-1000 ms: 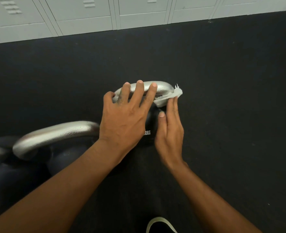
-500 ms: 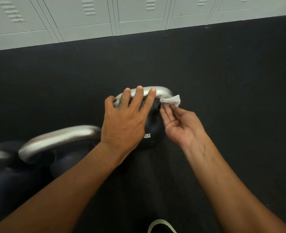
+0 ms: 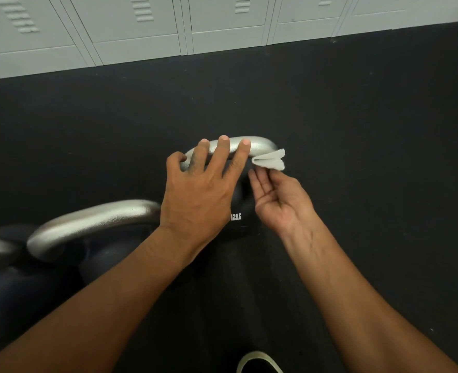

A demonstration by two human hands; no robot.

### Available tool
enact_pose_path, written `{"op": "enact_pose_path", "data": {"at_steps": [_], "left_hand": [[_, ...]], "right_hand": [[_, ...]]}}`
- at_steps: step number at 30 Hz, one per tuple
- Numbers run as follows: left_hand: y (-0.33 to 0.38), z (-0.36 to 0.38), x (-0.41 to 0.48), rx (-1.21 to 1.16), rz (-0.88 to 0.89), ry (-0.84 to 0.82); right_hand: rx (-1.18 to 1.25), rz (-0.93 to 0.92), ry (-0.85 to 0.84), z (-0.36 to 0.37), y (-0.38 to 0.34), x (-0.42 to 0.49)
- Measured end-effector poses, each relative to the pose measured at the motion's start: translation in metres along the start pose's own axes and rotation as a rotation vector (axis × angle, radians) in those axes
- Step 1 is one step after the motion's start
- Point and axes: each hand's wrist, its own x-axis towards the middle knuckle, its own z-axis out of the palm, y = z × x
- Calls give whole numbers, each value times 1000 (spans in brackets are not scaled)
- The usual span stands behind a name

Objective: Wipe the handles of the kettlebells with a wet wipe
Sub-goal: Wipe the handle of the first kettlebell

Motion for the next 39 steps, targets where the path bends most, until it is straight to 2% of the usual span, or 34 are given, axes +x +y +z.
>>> {"op": "enact_pose_path", "data": {"at_steps": [5, 7, 10, 16, 19, 22, 26, 29, 33, 35, 39], "left_hand": [[2, 1, -1, -14, -1, 3], [1, 0, -1, -18, -2, 2], [2, -1, -2, -33, -16, -4], [2, 0, -2, -19, -10, 8], [4, -1, -2, -16, -21, 19], [3, 0, -2, -3, -10, 19], [3, 1, -2, 16, -14, 18], [4, 1, -2, 11, -18, 7], [3, 2, -2, 21, -21, 4], [4, 2, -3, 28, -18, 9], [4, 2, -2, 28, -16, 18]], "right_hand": [[61, 14, -83, 3, 2, -3], [-7, -45, -62, 2, 2, -6], [-347, -295, -21, -3, 2, -7], [-1131, -947, 131, -19, -16, 14], [-1388, -1093, 63, -16, -35, 23], [-1525, -1110, -27, -10, -48, 33], [-1620, -1023, -157, -7, -58, 44], [-1594, -1109, -232, -15, -54, 38], [-1499, -1249, -108, -53, -32, 33], [-1420, -1228, -38, -62, -23, 34], [-1355, -1137, -66, -45, -30, 40]]}}
